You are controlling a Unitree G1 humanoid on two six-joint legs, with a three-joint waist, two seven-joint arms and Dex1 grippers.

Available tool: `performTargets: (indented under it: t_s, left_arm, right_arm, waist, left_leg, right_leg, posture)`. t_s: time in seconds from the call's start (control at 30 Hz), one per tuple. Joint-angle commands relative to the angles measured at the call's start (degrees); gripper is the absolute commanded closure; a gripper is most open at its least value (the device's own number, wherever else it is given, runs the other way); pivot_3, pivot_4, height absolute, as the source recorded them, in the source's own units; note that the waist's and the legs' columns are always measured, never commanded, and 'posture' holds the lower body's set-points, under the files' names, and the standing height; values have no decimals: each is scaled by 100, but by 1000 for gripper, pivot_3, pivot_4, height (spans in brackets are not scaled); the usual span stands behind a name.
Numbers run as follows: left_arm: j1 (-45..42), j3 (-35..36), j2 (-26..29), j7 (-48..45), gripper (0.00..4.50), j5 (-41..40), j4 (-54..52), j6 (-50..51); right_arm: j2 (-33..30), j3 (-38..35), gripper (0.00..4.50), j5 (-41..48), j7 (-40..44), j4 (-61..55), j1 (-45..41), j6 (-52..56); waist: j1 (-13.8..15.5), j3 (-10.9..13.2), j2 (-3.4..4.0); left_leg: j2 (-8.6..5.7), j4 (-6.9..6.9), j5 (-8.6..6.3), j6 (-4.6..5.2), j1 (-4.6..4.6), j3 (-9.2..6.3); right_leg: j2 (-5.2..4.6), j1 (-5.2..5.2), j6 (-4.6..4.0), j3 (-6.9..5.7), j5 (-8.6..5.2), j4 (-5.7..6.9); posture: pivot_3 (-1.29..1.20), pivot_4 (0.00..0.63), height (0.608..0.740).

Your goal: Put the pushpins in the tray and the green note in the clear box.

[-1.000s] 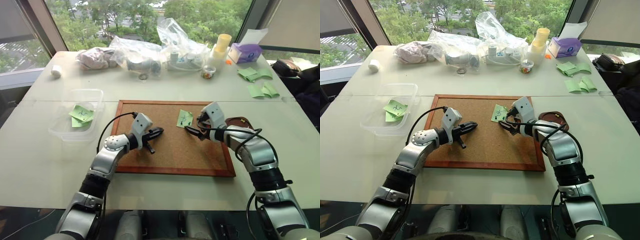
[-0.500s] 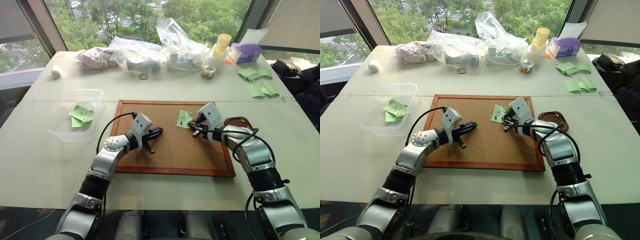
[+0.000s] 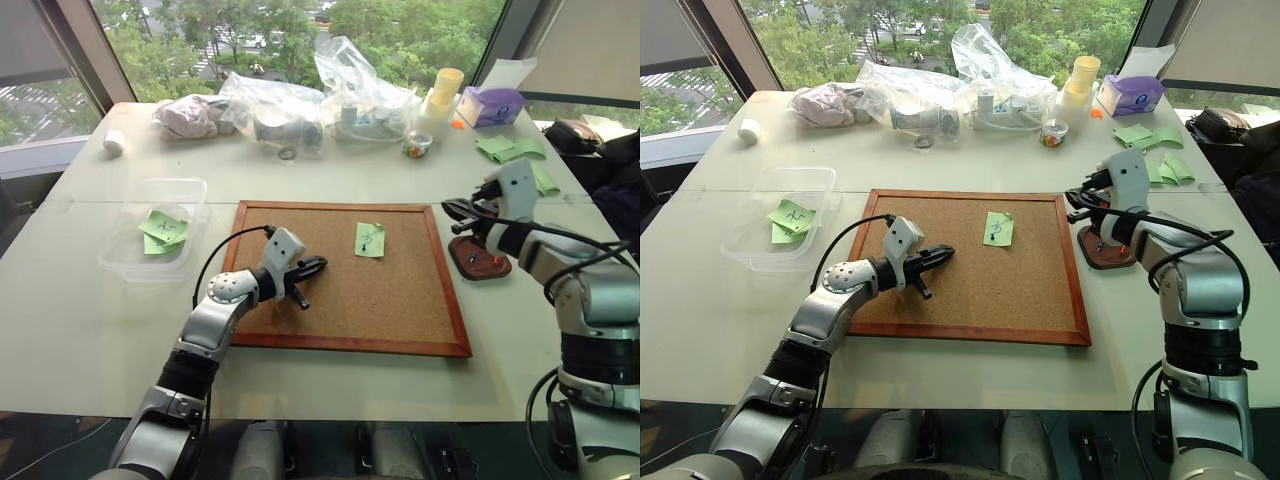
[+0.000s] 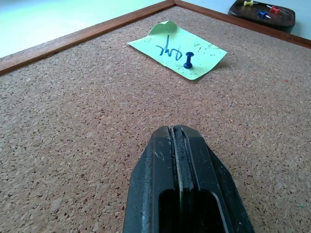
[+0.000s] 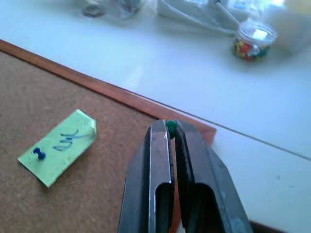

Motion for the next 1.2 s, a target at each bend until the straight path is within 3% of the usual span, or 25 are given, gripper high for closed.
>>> performTargets:
  t_s: [0.03, 0.47, 0.57, 0.67, 1.0, 1.2]
  left_arm:
    - [126, -121, 18, 3, 4500, 142, 335, 114]
    - [109, -151, 13, -35, 4500, 153, 359, 76]
    - [120, -146, 30, -40, 4500, 154, 340, 85]
    - [129, -139, 35, -40, 4500, 156, 329, 92]
    - [155, -132, 24, -33, 4500, 153, 306, 98]
    - [101, -124, -1, -24, 4500, 156, 357, 82]
  right_arm:
    - [-265, -274, 4421, -38, 2, 74, 289, -152]
    - [-413, -375, 4421, -207, -64, 1126, 839, -789]
    - [-417, -380, 3558, -200, -107, 1202, 816, -831]
    - [-452, -410, 2183, -164, -116, 1187, 787, -814]
    - [-504, -350, 2183, 196, 101, 519, 637, -554]
    - [203, 542, 2183, 456, 55, -299, 203, -193]
  waist:
    - [-1, 0, 0]
    - [6, -3, 5]
    - [6, -3, 5]
    - [3, -3, 5]
    - [1, -3, 6]
    - [-3, -5, 6]
  left_leg:
    - [0, 0, 0, 0, 0, 1]
    - [-2, 1, 0, 1, 2, 2]
    - [-2, 1, 0, 1, 3, 2]
    - [-2, 1, 0, 1, 3, 2]
    - [0, 1, 0, 1, 4, 1]
    - [4, 1, 0, 1, 6, -2]
  right_leg:
    - [-1, 0, 0, 0, 0, 0]
    - [-4, 4, 0, 1, 0, 1]
    - [-4, 5, 0, 1, 0, 0]
    - [-4, 4, 0, 1, 0, 0]
    - [-4, 4, 0, 1, 0, 0]
    - [-3, 6, 0, 1, 0, 2]
  posture:
    - [0, 150, 740]
    - [0, 150, 740]
    - [0, 150, 740]
    - [0, 150, 740]
    - [0, 150, 740]
    - [0, 150, 740]
